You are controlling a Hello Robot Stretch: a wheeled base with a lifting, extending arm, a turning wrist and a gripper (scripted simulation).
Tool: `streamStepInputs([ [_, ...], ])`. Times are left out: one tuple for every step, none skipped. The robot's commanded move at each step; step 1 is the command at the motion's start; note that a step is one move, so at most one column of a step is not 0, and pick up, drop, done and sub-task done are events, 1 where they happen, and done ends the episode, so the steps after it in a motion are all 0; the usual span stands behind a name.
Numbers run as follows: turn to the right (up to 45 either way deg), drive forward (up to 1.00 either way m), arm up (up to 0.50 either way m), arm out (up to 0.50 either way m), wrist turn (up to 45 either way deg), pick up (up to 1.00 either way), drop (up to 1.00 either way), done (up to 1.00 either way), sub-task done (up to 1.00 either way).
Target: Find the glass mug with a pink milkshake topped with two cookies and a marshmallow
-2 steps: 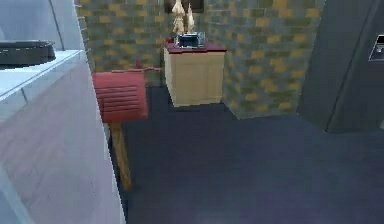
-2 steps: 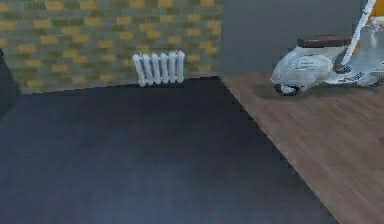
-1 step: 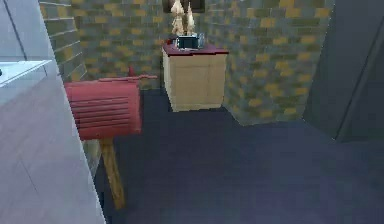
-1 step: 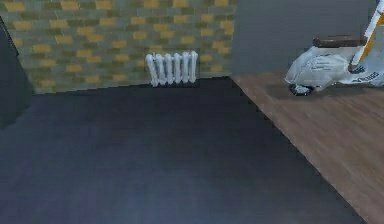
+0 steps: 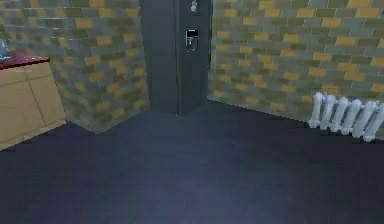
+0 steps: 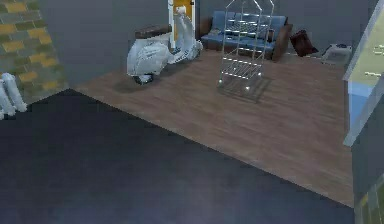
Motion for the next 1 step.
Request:
streamStepInputs([
  [45.0,0.0,0.0,0.0,0.0,0.0,0.0,0.0,0.0],
])
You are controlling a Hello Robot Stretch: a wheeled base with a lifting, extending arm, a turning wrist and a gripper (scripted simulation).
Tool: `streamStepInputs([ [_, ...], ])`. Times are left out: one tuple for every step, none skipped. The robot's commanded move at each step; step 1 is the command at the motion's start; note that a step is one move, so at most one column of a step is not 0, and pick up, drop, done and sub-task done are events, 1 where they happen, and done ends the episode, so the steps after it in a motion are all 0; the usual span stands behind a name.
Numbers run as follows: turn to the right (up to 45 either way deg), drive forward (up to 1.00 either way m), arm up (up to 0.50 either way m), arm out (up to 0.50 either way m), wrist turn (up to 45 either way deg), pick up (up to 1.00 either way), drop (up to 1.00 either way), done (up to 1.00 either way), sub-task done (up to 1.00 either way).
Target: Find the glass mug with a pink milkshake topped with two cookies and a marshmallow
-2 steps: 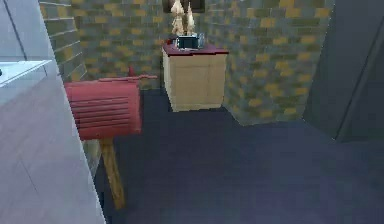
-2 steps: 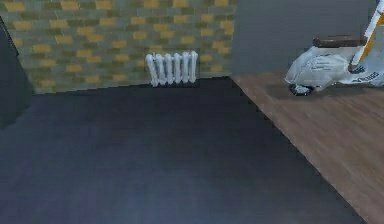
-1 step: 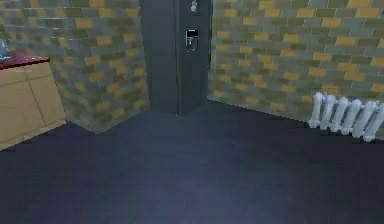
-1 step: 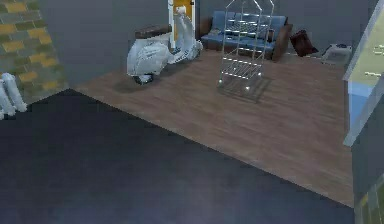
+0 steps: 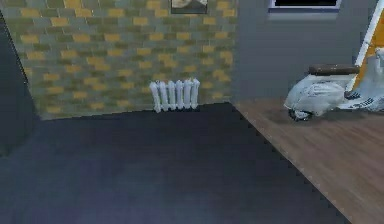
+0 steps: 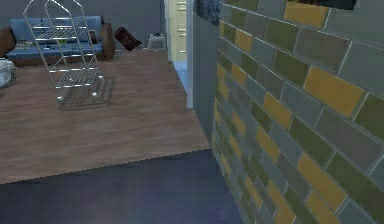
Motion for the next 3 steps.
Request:
streamStepInputs([
  [0.0,0.05,0.0,0.0,0.0,0.0,0.0,0.0,0.0],
  [-45.0,0.0,0.0,0.0,0.0,0.0,0.0,0.0,0.0],
  [-21.0,0.0,0.0,0.0,0.0,0.0,0.0,0.0,0.0],
])
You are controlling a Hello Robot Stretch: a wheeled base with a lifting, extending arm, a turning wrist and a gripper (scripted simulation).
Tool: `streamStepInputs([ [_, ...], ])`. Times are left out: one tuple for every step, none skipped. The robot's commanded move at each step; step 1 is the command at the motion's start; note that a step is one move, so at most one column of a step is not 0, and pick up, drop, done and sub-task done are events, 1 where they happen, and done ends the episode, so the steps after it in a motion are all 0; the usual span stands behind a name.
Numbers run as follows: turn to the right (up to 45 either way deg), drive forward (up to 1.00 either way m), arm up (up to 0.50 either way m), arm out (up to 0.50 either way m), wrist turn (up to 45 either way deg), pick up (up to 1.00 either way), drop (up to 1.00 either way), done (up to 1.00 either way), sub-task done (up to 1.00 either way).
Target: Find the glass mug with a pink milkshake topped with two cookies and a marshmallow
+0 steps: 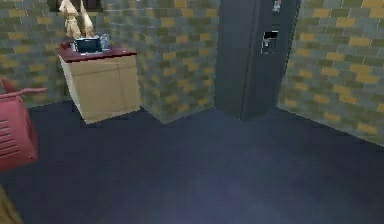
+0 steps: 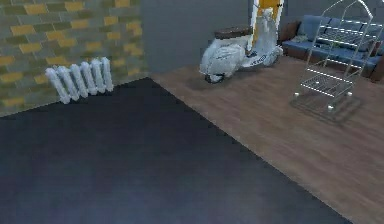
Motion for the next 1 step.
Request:
streamStepInputs([
  [0.0,1.0,0.0,0.0,0.0,0.0,0.0,0.0,0.0],
])
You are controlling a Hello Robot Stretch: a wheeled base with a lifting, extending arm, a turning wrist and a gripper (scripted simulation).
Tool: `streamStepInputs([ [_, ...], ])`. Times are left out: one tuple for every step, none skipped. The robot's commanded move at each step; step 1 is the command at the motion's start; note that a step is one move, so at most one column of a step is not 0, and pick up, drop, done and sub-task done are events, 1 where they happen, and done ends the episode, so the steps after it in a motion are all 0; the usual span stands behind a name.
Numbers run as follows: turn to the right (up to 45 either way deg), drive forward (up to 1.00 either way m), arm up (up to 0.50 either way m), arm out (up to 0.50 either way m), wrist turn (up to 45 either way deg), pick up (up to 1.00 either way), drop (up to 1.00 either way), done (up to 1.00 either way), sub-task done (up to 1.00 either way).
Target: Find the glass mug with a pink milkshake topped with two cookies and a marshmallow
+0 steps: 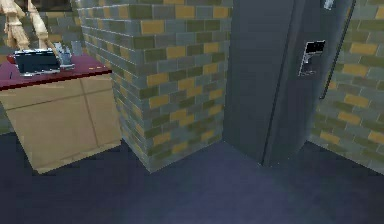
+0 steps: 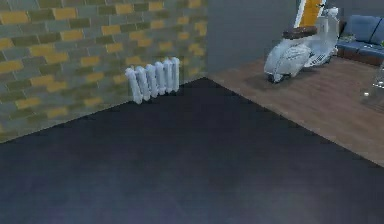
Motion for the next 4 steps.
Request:
streamStepInputs([
  [-12.0,0.0,0.0,0.0,0.0,0.0,0.0,0.0,0.0],
  [0.0,0.15,0.0,0.0,0.0,0.0,0.0,0.0,0.0],
  [-24.0,0.0,0.0,0.0,0.0,0.0,0.0,0.0,0.0],
  [0.0,0.65,0.0,0.0,0.0,0.0,0.0,0.0,0.0],
])
